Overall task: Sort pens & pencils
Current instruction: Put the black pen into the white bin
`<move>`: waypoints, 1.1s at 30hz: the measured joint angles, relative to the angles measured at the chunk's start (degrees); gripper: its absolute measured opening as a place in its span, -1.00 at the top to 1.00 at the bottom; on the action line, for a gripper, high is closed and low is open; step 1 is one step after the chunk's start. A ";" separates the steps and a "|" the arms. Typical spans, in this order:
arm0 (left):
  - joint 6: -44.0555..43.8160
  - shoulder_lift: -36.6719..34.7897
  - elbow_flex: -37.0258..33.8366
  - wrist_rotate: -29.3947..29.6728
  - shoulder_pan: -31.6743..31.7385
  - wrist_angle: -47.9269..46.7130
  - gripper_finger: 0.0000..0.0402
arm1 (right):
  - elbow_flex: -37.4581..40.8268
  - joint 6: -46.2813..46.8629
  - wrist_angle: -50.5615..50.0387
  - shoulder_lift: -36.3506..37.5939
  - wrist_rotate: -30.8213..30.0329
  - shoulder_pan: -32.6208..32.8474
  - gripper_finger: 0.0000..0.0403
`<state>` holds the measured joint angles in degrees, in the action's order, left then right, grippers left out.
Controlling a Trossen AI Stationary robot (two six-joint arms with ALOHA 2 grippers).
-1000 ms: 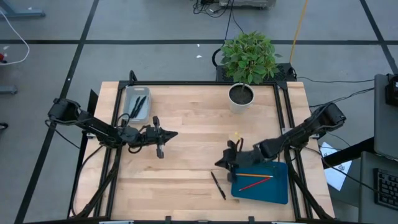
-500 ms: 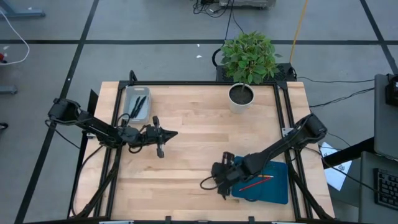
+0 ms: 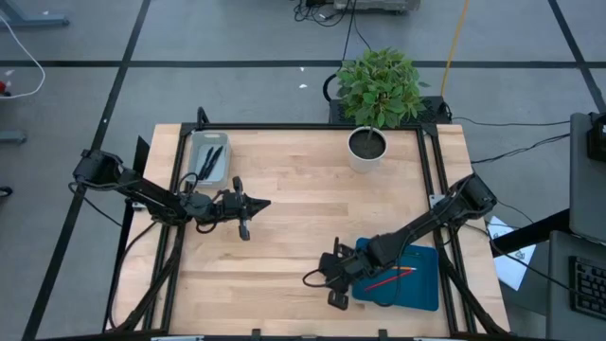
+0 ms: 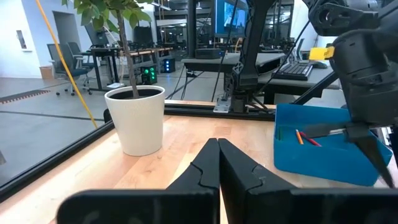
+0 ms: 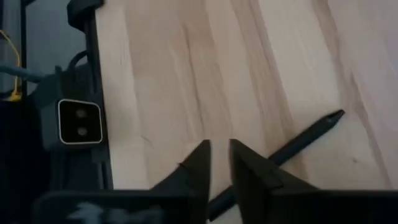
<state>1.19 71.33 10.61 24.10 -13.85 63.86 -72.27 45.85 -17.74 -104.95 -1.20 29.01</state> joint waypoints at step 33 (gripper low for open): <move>-0.46 0.02 0.02 0.55 0.00 -1.20 0.99 | -10.74 1.23 -18.33 -11.45 -6.27 -3.19 0.13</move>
<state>0.73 71.35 10.63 24.64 -13.85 62.66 -83.01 47.08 -36.06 -116.40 -7.47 25.82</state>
